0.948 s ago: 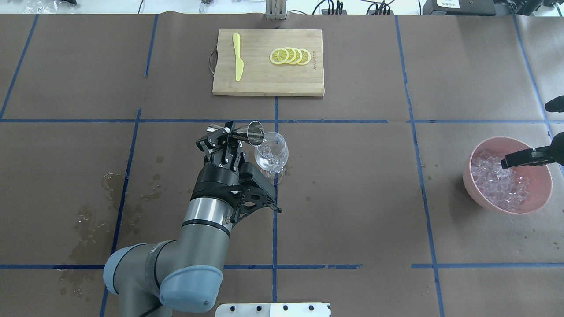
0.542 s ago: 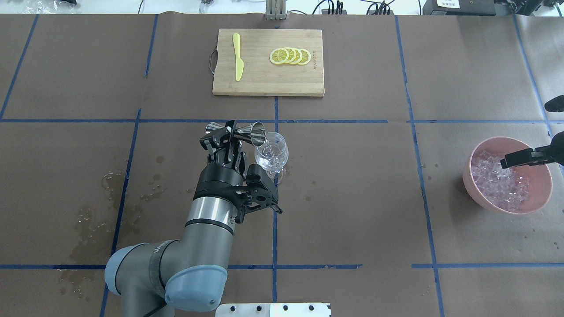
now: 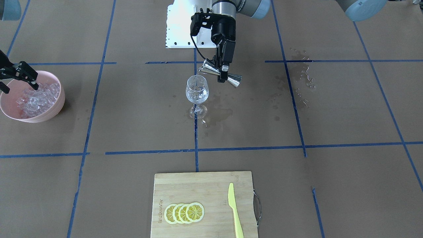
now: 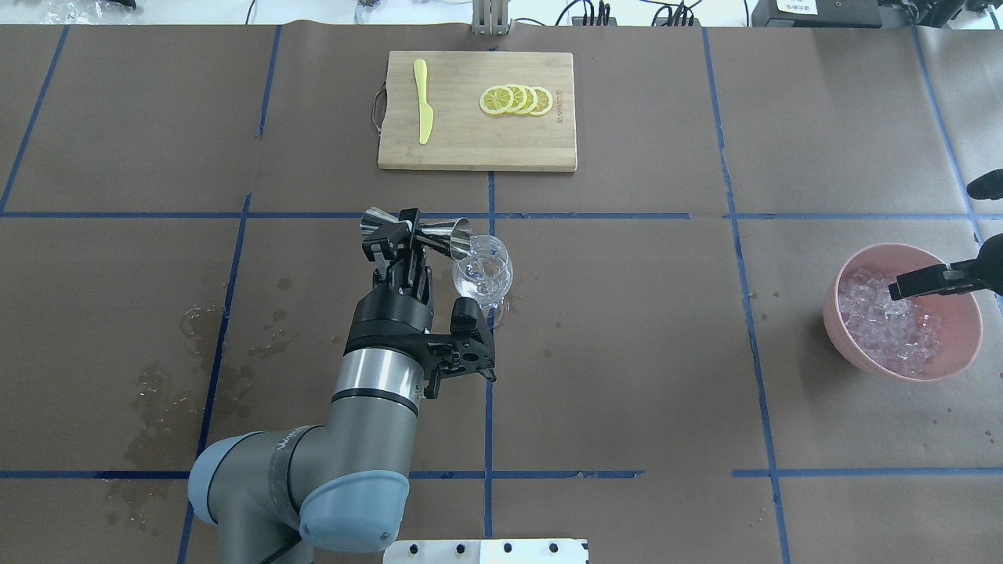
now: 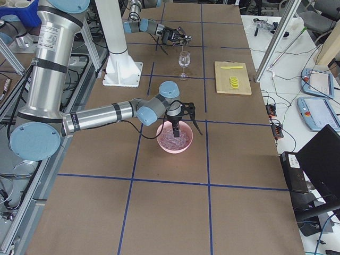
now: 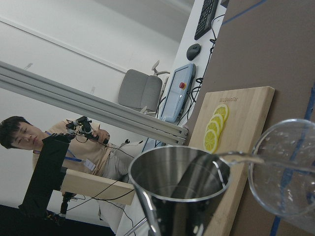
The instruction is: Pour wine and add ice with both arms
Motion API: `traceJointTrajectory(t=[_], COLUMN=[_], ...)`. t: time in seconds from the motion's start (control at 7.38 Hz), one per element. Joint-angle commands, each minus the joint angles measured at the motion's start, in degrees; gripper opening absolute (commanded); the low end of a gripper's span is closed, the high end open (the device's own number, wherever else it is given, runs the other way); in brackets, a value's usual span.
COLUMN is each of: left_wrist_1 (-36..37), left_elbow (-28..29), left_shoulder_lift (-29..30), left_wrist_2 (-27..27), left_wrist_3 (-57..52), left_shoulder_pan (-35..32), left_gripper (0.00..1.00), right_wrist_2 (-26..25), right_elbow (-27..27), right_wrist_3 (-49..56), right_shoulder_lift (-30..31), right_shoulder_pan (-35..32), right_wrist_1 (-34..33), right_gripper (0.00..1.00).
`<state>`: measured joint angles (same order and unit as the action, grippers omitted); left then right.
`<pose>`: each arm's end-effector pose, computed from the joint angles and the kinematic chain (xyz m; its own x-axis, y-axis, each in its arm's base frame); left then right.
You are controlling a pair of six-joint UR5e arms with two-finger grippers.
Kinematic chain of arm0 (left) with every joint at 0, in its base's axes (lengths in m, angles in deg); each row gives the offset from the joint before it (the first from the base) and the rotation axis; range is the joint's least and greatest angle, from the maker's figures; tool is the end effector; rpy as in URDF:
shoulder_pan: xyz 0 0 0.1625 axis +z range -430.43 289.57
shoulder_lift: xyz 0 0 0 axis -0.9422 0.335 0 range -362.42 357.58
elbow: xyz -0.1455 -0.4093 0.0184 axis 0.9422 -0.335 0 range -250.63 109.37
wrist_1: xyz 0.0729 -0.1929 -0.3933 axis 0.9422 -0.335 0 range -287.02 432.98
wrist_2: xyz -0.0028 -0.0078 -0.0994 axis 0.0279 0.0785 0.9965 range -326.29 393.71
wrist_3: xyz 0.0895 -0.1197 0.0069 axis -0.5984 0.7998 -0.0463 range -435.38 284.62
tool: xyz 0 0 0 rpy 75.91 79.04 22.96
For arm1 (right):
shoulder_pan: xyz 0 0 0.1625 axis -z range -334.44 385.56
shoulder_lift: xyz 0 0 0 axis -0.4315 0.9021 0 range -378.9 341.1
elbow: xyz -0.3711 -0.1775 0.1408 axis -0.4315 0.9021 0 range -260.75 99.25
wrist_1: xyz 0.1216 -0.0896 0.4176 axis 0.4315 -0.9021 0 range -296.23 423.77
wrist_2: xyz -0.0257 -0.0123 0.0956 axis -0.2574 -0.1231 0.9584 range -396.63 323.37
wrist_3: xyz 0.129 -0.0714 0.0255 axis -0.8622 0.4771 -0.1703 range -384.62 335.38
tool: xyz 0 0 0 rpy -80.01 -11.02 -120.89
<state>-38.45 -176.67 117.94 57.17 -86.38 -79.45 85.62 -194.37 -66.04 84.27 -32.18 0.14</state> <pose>0.5547 -0.3621 0.1609 0.8139 0.2664 0.5163 -0.5377 0.0086 0.8431 -0.2074 -0.4287 0.5505 0.6910 -0.0934 0.7168 -0.0398 0.9852 0.1667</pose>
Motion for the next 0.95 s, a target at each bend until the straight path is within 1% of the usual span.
traceJointTrajectory(t=[0.0, 0.81], left_wrist_1=[3.7, 3.9], left_elbow=[0.0, 0.4], left_shoulder_lift=[0.5, 1.2], left_wrist_2=[-0.9, -1.7], left_wrist_3=[-2.8, -4.0], left_shoulder_pan=[0.1, 0.1], left_gripper=[0.0, 0.0], right_wrist_2=[0.0, 0.1], right_elbow=[0.1, 0.1], right_wrist_3=[-0.1, -0.1], right_shoulder_lift=[-0.4, -0.4], right_shoulder_pan=[0.1, 0.1], right_wrist_1=[0.0, -0.1], right_gripper=[1.0, 1.0])
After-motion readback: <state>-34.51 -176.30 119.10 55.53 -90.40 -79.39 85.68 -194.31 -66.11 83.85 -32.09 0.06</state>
